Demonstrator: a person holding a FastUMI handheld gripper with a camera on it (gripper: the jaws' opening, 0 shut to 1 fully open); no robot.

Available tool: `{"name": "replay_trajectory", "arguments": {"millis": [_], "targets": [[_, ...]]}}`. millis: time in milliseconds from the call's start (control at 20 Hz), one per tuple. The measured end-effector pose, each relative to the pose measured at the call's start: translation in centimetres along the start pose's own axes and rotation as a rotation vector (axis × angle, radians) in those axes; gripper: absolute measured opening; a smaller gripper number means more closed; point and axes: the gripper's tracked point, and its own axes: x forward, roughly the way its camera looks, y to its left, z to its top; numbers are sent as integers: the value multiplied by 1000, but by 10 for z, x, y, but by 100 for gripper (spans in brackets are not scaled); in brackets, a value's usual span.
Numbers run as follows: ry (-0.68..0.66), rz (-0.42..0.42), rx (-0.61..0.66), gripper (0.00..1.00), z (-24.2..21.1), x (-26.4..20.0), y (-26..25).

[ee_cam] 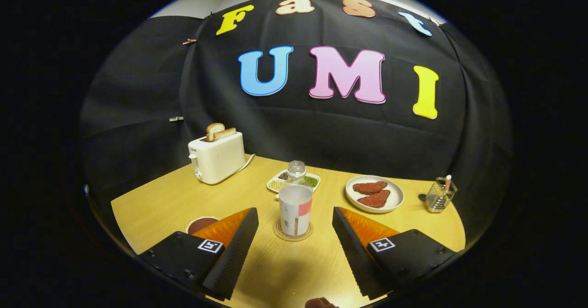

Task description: Take the bottle from table, then pour the juice into the cup, finally place the bottle on the coaster

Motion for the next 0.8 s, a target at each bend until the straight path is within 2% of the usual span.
{"name": "replay_trajectory", "arguments": {"millis": [300,400,600,800], "targets": [[-67,-40,-27,99,44,-70,-3],[-98,-92,-36,97,58,-94,-12],[-155,-189,30,97,79,-144,-19],[-168,-253,72,97,87,-185,-34]]}}
